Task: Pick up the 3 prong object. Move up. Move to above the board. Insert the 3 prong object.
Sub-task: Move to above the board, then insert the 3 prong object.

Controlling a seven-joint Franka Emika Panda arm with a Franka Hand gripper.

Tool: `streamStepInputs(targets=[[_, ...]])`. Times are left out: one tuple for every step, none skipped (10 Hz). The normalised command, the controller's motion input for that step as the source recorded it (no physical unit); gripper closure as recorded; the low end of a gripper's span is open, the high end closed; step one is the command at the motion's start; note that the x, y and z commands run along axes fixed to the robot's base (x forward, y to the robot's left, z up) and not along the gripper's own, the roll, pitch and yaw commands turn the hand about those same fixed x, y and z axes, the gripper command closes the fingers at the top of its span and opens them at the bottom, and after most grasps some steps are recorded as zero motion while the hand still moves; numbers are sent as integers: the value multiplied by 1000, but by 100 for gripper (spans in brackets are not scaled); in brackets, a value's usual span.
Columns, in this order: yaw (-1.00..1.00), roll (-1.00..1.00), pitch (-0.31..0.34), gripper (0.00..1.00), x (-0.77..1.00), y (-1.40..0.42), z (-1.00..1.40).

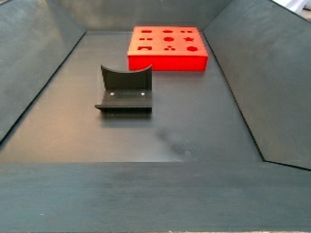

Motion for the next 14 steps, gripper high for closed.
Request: streamStepInputs(targets=[[12, 6, 124, 100, 425, -1000, 269], [11, 13, 125, 100, 415, -920, 254], [10, 24, 126, 100, 322, -649, 178], [5, 40, 131, 100, 223, -374, 103], [9, 44, 94, 100, 128, -175, 57], [0, 7, 0, 100, 0, 0, 0], [0, 0, 10, 100, 0, 0, -11], [0, 23, 53, 100, 57, 0, -183], [0, 56, 27, 100, 63, 29, -406], [0, 151, 46, 100, 91, 0, -580], [0, 99, 29, 100, 109, 89, -577], [-29, 80, 57, 100, 154, 151, -554], [0, 33, 69, 100, 246, 249, -486], [57, 0, 47, 100, 291, 306, -474]])
